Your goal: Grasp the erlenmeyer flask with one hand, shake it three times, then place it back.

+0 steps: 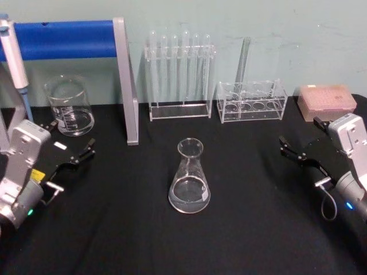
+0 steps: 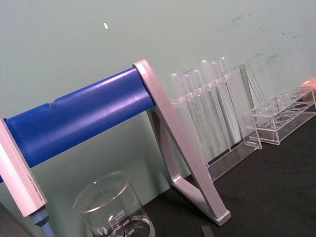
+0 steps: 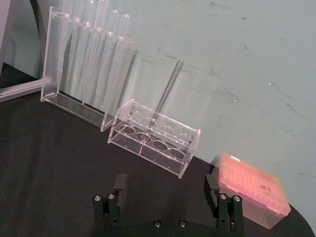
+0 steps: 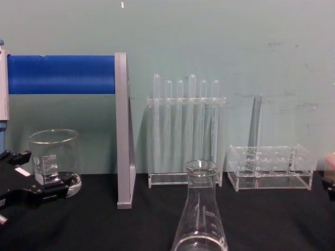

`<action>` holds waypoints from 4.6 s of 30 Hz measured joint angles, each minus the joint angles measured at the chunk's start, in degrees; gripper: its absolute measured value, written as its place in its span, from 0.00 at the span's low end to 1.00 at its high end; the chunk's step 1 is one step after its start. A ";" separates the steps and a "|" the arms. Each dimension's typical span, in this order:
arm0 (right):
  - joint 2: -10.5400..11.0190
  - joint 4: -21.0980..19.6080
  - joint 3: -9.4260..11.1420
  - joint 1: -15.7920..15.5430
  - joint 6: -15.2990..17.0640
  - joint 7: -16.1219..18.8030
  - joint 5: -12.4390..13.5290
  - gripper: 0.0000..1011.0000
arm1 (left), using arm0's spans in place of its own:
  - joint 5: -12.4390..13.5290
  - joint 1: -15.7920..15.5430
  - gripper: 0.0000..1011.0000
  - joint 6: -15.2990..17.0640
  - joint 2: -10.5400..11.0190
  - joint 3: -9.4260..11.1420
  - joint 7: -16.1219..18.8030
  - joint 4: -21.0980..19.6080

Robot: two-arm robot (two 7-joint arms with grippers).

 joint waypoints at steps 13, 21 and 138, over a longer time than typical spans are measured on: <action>0.00 0.00 0.00 0.00 0.00 0.00 0.00 0.99 | 0.00 0.00 0.99 0.00 0.00 0.00 0.00 0.00; -0.06 -0.31 0.54 -0.25 0.06 0.35 0.04 0.99 | 0.00 0.00 0.99 0.00 0.00 0.00 0.00 0.00; -10.24 3.82 -5.26 9.38 6.29 37.09 11.28 0.99 | 0.00 0.00 0.99 0.00 0.00 0.00 0.00 0.00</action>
